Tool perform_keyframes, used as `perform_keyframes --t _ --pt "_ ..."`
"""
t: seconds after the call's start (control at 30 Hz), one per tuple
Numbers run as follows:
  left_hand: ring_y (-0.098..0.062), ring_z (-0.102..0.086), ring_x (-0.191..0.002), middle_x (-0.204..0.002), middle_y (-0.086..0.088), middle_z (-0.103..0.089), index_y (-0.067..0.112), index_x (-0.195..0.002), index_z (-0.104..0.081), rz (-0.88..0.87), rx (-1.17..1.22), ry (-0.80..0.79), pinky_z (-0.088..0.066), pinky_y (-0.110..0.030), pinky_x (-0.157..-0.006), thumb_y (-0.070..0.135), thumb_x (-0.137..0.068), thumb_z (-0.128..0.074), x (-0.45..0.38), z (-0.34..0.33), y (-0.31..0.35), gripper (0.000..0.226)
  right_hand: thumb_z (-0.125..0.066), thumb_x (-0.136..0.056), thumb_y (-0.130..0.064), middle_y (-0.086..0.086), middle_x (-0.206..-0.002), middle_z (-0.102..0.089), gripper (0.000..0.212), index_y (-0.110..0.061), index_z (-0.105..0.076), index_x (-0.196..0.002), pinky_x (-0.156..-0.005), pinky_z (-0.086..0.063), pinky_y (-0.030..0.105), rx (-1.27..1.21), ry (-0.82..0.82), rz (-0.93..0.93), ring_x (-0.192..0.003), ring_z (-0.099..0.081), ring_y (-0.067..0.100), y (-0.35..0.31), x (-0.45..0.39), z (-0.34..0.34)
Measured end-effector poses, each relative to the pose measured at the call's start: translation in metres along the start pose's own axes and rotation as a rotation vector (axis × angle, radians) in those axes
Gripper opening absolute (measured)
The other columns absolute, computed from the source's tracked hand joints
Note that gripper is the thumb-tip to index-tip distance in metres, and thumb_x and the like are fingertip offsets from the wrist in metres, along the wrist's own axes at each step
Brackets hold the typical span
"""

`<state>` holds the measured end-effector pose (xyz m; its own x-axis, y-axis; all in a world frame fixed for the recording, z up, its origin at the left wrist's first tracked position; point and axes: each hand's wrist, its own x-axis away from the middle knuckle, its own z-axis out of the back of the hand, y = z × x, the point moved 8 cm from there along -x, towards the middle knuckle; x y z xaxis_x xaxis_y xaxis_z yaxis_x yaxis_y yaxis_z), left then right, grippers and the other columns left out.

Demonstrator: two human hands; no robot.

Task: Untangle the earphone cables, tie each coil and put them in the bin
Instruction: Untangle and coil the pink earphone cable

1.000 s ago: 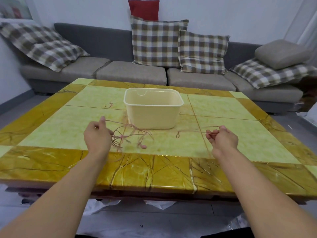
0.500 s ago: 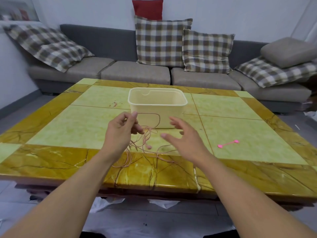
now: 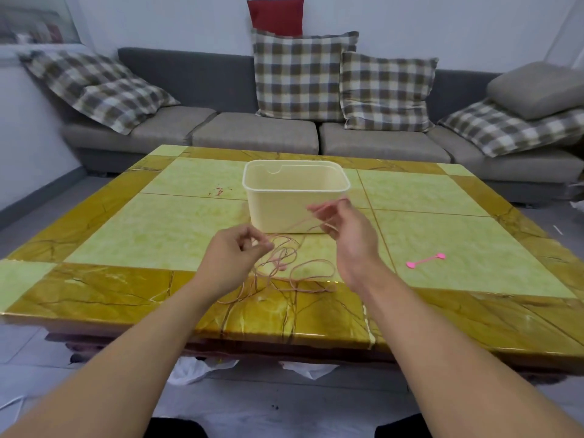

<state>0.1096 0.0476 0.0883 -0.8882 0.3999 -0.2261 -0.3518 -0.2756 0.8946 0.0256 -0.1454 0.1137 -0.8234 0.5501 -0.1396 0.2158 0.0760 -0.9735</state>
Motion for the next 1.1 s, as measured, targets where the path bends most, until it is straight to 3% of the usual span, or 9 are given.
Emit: perform_keyframes --t 0.1,0.17,0.3,0.4,0.53,0.67,0.87,1.0,1.1 --pt "-0.012 -0.049 -0.046 -0.049 0.011 -0.056 0.022 -0.078 -0.066 0.17 -0.209 0.078 -0.043 -0.032 -0.057 0.03 -0.091 -0.072 -0.009 0.01 -0.042 0.017 -0.031 -0.111 -0.032 0.01 -0.107 -0.077 0.042 -0.02 -0.054 -0.077 -0.098 -0.049 0.041 -0.653 0.051 -0.204 -0.106 -0.07 0.027 -0.002 -0.008 0.023" --pt "-0.022 -0.056 -0.056 -0.067 0.01 -0.068 0.024 -0.075 -0.067 0.263 -0.229 0.173 -0.048 -0.035 -0.062 0.036 -0.092 -0.068 -0.012 0.025 -0.059 0.02 -0.031 -0.11 -0.031 0.005 -0.079 -0.073 0.044 -0.02 -0.044 -0.068 -0.088 -0.052 0.038 -0.882 0.124 -0.267 -0.084 -0.07 0.025 0.002 -0.012 0.043" --pt "-0.022 -0.048 -0.051 -0.057 0.0 -0.061 0.02 -0.072 -0.072 0.3 -0.135 0.264 -0.036 -0.03 -0.054 0.053 -0.094 -0.061 -0.007 0.036 -0.055 0.041 -0.042 -0.102 -0.024 -0.005 -0.049 -0.03 0.035 -0.019 -0.044 -0.067 -0.047 -0.024 0.028 -0.164 0.157 -0.228 -0.048 -0.024 0.015 0.013 -0.02 0.08" --pt "-0.006 -0.041 -0.04 -0.043 0.011 -0.052 0.014 -0.074 -0.073 0.216 -0.053 0.297 -0.033 -0.028 -0.053 0.052 -0.094 -0.063 -0.004 0.03 -0.023 0.044 -0.043 -0.095 -0.028 -0.011 -0.058 -0.043 0.027 -0.012 -0.064 -0.088 -0.055 -0.03 0.028 0.511 -0.061 -0.084 -0.055 -0.035 0.013 0.006 -0.018 0.066" --pt "-0.003 -0.036 -0.038 -0.038 0.014 -0.041 0.012 -0.07 -0.068 0.08 0.096 0.265 -0.033 -0.015 -0.047 0.038 -0.097 -0.065 0.001 0.014 0.021 0.038 -0.048 -0.098 -0.037 -0.013 -0.118 -0.062 0.029 -0.041 -0.063 -0.123 -0.084 -0.042 0.029 0.848 -0.431 -0.121 -0.105 -0.058 0.006 0.027 0.006 0.024" --pt "0.004 -0.046 -0.046 -0.047 0.021 -0.053 0.01 -0.073 -0.068 0.02 0.151 0.177 -0.035 -0.014 -0.05 0.033 -0.099 -0.063 0.006 -0.007 0.044 0.034 -0.065 -0.081 -0.071 -0.023 -0.133 -0.059 0.054 -0.041 -0.065 -0.126 -0.106 -0.038 0.029 0.797 -0.519 0.002 -0.126 -0.049 -0.003 0.029 0.026 -0.009" --pt "-0.009 -0.028 -0.048 -0.05 0.009 -0.033 0.015 -0.071 -0.066 -0.023 0.209 0.154 -0.027 -0.028 -0.051 0.034 -0.099 -0.062 0.005 -0.014 0.045 0.034 -0.061 -0.101 -0.022 0.013 -0.101 -0.076 0.022 -0.006 -0.072 -0.091 -0.094 -0.053 0.036 0.416 -0.505 0.079 -0.103 -0.071 0.021 -0.01 0.043 -0.03" --pt "-0.021 -0.049 -0.06 -0.073 -0.033 -0.054 0.0 -0.081 -0.062 -0.069 0.147 0.063 -0.041 -0.021 -0.049 0.016 -0.1 -0.059 0.006 -0.026 0.044 0.025 -0.058 -0.101 -0.029 0.009 -0.086 -0.073 0.021 -0.009 -0.061 -0.107 -0.078 -0.054 0.039 0.172 -0.543 0.001 -0.084 -0.07 0.023 -0.041 0.056 -0.034" --pt "-0.031 -0.054 -0.059 -0.071 -0.029 -0.06 0.01 -0.078 -0.065 -0.086 0.086 -0.008 -0.045 -0.029 -0.051 0.016 -0.095 -0.064 0.008 -0.04 0.035 0.019 -0.065 -0.099 -0.015 0.002 -0.064 -0.054 0.01 -0.014 -0.056 -0.104 -0.061 -0.045 0.037 0.32 -0.566 0.058 -0.056 -0.05 0.018 -0.047 0.065 -0.036"
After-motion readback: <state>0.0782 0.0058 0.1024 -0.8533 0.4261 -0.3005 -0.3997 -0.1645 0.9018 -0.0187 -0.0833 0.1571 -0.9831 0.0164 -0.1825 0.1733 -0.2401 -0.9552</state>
